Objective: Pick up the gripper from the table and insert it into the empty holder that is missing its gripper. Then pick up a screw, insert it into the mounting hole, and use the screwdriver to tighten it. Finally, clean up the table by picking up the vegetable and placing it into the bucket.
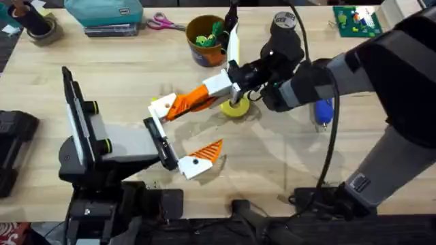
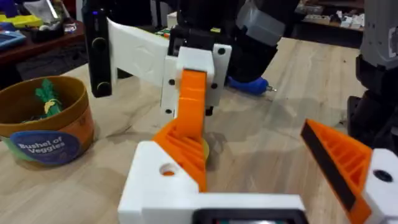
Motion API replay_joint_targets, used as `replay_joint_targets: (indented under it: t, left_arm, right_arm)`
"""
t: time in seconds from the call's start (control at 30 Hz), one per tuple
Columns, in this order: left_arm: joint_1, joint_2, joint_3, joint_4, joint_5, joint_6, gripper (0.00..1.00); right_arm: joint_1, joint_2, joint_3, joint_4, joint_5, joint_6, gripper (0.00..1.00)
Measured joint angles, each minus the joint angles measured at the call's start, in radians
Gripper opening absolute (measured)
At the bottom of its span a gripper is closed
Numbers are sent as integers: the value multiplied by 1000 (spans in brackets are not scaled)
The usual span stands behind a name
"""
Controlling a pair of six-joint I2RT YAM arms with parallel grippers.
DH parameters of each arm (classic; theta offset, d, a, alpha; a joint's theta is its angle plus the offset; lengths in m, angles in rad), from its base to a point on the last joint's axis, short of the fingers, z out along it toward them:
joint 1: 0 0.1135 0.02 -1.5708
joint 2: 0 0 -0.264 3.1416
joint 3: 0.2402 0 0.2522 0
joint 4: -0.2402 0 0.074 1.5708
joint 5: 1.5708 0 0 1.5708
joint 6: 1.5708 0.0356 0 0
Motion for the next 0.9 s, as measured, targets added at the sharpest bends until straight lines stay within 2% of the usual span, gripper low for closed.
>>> replay_joint_targets:
  t: [0.9]
  left_arm:
    - [0,0,0,0,0,0,985]
  right_arm:
    - [25,17,47,-40,1,-4,8]
